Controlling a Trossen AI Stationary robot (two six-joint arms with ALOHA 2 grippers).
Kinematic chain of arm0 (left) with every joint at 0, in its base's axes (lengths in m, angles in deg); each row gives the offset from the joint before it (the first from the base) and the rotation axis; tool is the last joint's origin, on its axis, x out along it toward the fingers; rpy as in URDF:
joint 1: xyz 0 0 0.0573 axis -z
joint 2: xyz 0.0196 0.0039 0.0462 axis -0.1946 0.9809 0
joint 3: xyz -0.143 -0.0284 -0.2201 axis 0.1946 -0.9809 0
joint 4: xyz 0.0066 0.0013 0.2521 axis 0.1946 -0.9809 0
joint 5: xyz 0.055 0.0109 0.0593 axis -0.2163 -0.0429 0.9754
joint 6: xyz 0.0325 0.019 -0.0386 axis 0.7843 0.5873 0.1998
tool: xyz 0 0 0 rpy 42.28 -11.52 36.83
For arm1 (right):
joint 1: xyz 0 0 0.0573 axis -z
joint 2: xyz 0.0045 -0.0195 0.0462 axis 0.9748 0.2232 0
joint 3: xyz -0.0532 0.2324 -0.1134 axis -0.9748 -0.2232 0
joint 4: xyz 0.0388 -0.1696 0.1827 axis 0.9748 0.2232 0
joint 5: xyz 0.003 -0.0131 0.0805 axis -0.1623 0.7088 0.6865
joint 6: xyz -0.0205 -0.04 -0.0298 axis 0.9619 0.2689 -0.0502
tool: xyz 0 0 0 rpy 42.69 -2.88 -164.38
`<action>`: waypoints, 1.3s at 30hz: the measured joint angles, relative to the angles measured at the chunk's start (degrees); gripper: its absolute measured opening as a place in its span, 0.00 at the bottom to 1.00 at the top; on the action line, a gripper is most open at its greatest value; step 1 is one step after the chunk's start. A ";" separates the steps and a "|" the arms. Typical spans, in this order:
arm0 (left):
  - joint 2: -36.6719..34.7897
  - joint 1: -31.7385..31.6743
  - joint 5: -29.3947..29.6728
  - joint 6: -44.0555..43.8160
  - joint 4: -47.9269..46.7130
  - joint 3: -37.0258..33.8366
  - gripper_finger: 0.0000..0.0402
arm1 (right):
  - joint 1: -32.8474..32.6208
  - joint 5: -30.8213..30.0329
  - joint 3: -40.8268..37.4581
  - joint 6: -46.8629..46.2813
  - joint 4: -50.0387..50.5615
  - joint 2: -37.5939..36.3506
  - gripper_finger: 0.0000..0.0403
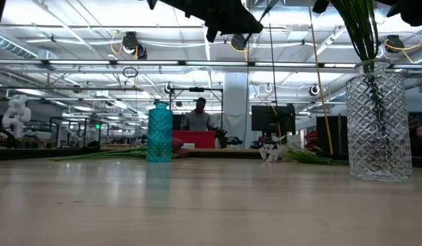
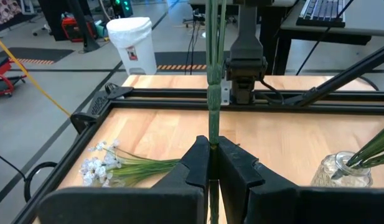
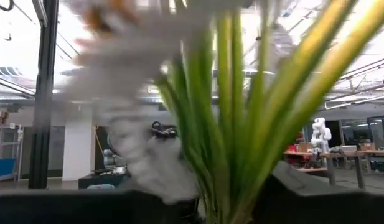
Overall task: Sort flowers into vase by color
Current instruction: Put the white flowers into the transparent vase
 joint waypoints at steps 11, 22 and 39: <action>0.00 0.14 0.07 -2.68 -1.32 0.04 0.08 | 0.02 -0.61 0.00 -1.65 0.77 -0.14 0.02; -4.35 0.30 0.81 -9.05 -7.91 0.09 0.52 | -0.06 -2.73 0.00 -4.53 8.28 -6.15 0.01; -6.36 11.98 18.41 -14.01 -24.80 0.01 0.62 | -3.02 -3.00 7.23 -12.28 42.37 -22.85 0.01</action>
